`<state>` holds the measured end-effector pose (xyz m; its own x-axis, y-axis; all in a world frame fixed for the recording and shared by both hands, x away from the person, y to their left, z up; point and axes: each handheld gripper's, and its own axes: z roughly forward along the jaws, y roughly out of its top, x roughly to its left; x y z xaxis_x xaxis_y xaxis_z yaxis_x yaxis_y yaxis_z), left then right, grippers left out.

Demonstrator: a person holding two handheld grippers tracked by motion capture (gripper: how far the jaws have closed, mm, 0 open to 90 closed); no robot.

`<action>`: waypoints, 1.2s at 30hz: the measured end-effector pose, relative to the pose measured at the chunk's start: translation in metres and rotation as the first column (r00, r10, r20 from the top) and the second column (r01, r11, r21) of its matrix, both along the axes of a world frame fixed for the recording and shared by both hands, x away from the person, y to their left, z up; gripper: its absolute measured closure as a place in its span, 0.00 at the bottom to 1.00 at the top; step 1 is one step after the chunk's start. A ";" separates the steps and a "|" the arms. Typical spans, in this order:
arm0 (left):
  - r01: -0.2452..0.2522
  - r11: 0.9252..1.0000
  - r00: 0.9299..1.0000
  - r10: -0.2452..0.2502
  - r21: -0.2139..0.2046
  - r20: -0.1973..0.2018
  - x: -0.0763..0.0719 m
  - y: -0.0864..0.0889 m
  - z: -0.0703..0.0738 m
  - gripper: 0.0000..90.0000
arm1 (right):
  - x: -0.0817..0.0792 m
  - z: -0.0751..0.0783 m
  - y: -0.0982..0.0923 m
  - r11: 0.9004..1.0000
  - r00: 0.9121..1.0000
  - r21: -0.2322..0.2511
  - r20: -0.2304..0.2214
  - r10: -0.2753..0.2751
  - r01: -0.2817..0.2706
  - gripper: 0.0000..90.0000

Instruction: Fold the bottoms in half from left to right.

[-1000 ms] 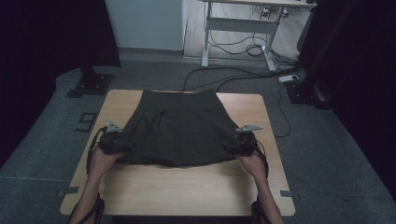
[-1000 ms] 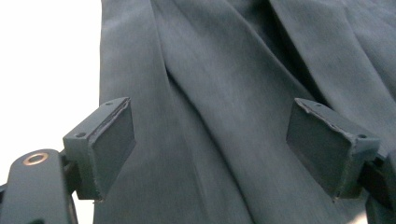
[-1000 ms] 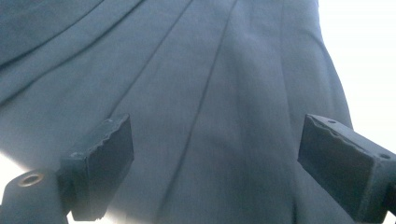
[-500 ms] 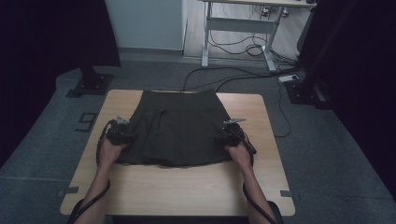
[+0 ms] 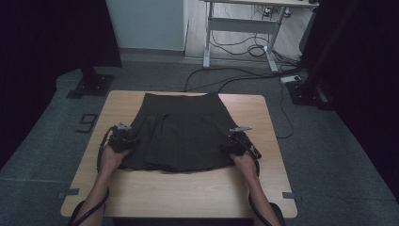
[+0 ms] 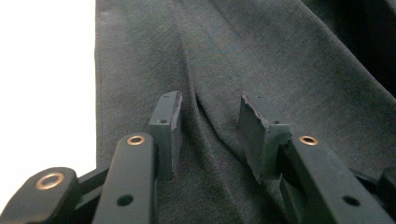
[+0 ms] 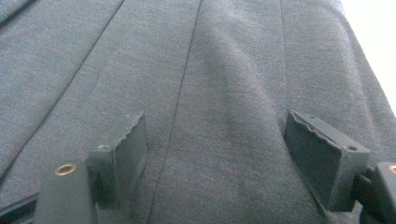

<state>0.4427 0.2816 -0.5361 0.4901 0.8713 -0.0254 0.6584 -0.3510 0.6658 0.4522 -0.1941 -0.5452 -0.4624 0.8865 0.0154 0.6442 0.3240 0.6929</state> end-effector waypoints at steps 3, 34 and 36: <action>0.029 1.000 1.000 -0.029 0.009 -0.007 -0.010 -0.005 0.001 0.65 | -0.010 0.000 -0.008 1.000 1.000 -0.003 -0.005 0.001 -0.001 0.25; 0.193 0.981 0.981 -0.193 0.005 -0.004 -0.133 -0.060 -0.002 0.48 | -0.089 0.001 -0.064 0.999 0.999 -0.012 -0.024 -0.047 0.047 0.24; 0.203 0.979 0.979 -0.203 0.001 0.001 -0.141 -0.065 -0.003 0.48 | -0.093 0.002 -0.069 0.999 0.998 -0.014 -0.028 -0.052 0.051 0.24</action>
<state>0.3018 0.2167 -0.5386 0.6572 0.7534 -0.0242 0.5726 -0.4782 0.6659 0.3596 -0.2626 -0.5434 -0.4158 0.9093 0.0160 0.6794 0.2989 0.6701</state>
